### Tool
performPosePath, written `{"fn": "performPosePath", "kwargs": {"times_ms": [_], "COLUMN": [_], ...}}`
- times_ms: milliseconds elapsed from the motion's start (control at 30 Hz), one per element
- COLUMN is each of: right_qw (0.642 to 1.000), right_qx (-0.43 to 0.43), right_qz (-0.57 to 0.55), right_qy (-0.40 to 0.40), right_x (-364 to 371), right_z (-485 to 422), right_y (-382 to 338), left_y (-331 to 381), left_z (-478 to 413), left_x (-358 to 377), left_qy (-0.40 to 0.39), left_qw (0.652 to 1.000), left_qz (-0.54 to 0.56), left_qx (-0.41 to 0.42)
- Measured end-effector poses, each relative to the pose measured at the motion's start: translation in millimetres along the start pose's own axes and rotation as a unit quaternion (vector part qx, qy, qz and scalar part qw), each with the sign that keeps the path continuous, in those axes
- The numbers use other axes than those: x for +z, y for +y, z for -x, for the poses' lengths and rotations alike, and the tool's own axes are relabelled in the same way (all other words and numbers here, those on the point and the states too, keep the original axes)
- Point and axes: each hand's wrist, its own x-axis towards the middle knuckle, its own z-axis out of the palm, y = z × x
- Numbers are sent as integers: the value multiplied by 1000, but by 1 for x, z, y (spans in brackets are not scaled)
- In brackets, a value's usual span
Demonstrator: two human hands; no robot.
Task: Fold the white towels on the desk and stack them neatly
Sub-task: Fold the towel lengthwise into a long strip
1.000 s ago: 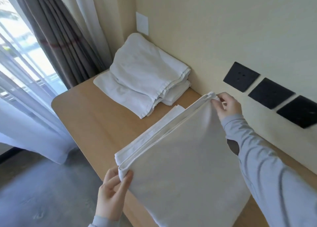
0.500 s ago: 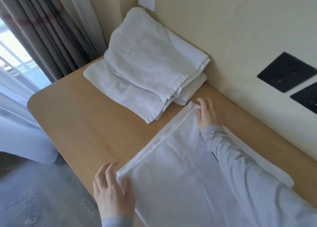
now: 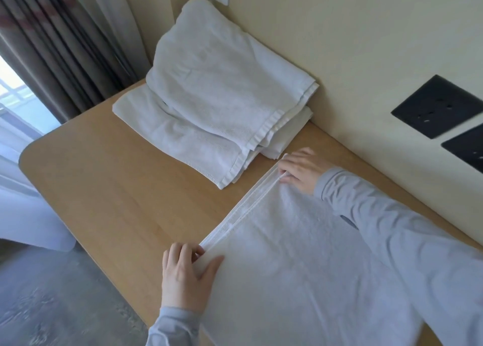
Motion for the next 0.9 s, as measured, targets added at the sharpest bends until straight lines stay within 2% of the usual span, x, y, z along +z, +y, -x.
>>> {"fn": "performPosePath", "kwargs": {"times_ms": [200,400,467,567,667,800,867,900], "right_qw": [1000,993,991,974,965,960,950,943], "right_qx": [27,106,135,193,244,277,302,308], "right_qz": [13,44,-12,-95,-56,9,39,46], "right_qy": [0,-15,17,72,78,39,70,121], "right_x": [-1,5,10,13,11,9,7,7], "right_z": [-4,-28,-26,-20,-23,-36,-31,-23], "right_y": [3,1,1,-2,2,-8,-20,-27], "left_y": [-3,-18,-20,-26,-29,-25,-14,-4], "left_z": [-8,-15,-16,-13,-11,-10,-5,-1], "left_x": [-15,-18,-19,-23,-21,-24,-21,-16], "left_qy": [-90,-108,-94,-47,-45,-31,-2,9], "left_qw": [995,993,993,998,997,996,994,989], "left_qz": [36,17,-10,-38,-54,-79,-108,-136], "left_qx": [29,-54,-77,-35,1,25,30,49]}}
